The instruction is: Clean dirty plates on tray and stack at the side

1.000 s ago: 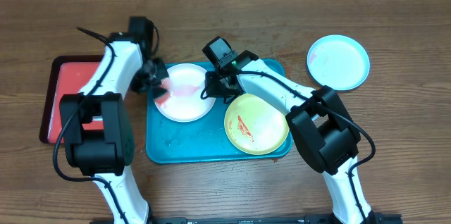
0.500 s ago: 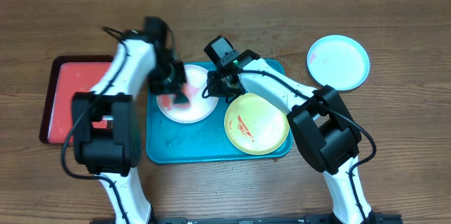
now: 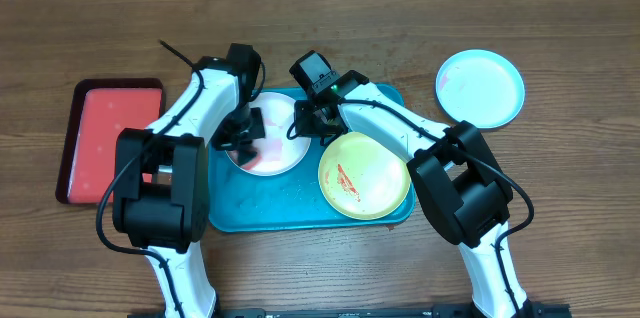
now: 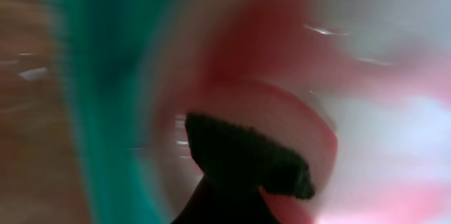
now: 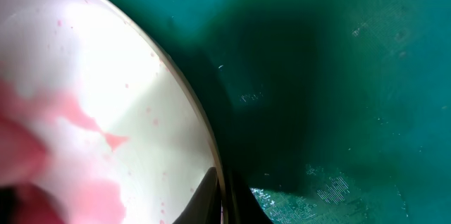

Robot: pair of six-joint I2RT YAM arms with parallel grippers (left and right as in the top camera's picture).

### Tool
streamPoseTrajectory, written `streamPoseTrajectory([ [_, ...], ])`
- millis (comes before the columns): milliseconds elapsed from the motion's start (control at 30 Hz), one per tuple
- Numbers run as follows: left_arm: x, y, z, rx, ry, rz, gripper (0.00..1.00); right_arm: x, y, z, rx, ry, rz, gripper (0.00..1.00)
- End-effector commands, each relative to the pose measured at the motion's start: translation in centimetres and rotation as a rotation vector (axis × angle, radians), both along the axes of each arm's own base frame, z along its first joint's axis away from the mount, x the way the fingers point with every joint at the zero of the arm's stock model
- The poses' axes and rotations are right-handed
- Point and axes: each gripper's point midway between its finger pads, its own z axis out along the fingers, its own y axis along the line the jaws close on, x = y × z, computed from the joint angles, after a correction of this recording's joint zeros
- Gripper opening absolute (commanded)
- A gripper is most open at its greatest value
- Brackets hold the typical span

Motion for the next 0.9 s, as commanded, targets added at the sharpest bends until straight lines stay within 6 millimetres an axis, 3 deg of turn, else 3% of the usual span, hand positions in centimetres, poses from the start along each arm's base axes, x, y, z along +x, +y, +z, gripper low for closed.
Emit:
streamPoseTrajectory([
  [0,2.8,6.2,4.2,0.346,-0.114,0.085,0.04,0.4,-2.6,-1.9,-0.109,-0.001,-0.019,0.04],
  [100,5.0,5.4,7.4,0.300,-0.185,0.121,0.04,0.9,-2.1,-0.8,-0.097,-0.020,-0.011,0.04],
  [233,7.3,5.1,11.1,0.217,-0.285,0.164,0.04,1.9,-1.3,2.2,-0.072,-0.089,0.052,0.04],
  [367,8.8,7.1,14.1,0.112,-0.381,0.259,0.04,2.3,-0.4,5.9,-0.063,-0.186,0.136,0.04],
  [400,9.0,8.5,14.4,0.022,-0.401,0.323,0.04,2.6,-0.6,7.8,-0.115,-0.265,0.162,0.04],
  [533,8.4,11.6,13.8,-0.151,-0.380,0.410,0.04,3.4,-1.5,12.0,-0.326,-0.483,0.226,0.04],
  [667,6.0,16.2,12.7,-0.180,-0.338,0.517,0.04,3.7,-2.1,16.9,-0.644,-0.729,0.290,0.04],
  [867,2.8,21.4,11.4,-0.161,-0.302,0.627,0.04,2.0,0.4,22.6,-1.013,-0.956,0.434,0.04],
])
